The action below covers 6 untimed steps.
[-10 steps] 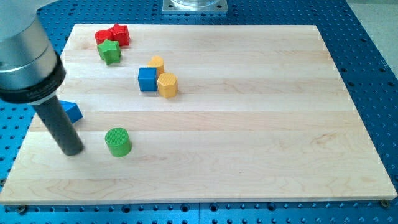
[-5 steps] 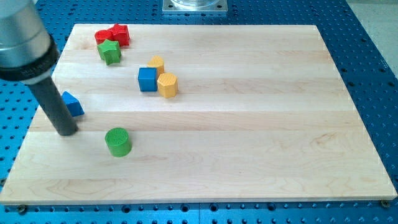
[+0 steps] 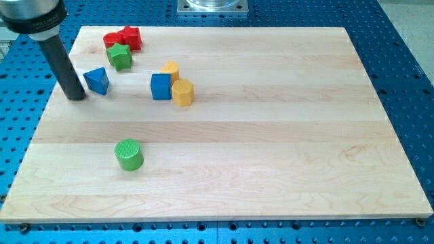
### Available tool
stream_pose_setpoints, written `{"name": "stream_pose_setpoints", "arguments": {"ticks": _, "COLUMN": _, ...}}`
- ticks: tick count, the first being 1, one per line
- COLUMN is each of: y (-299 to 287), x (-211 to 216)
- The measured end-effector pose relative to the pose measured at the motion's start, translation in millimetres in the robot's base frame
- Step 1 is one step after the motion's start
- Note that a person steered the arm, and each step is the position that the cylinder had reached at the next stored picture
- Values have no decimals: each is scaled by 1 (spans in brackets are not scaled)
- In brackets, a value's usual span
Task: Push the blue blocks close to the yellow blocks
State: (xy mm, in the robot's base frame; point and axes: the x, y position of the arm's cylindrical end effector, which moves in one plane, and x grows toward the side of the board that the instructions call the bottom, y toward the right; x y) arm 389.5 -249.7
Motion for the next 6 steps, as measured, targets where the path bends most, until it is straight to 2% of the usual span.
{"name": "stream_pose_setpoints", "arguments": {"ticks": 2, "y": 87, "x": -20}}
{"name": "stream_pose_setpoints", "arguments": {"ticks": 3, "y": 56, "x": -40}}
{"name": "stream_pose_setpoints", "arguments": {"ticks": 4, "y": 62, "x": -56}}
{"name": "stream_pose_setpoints", "arguments": {"ticks": 6, "y": 146, "x": -83}}
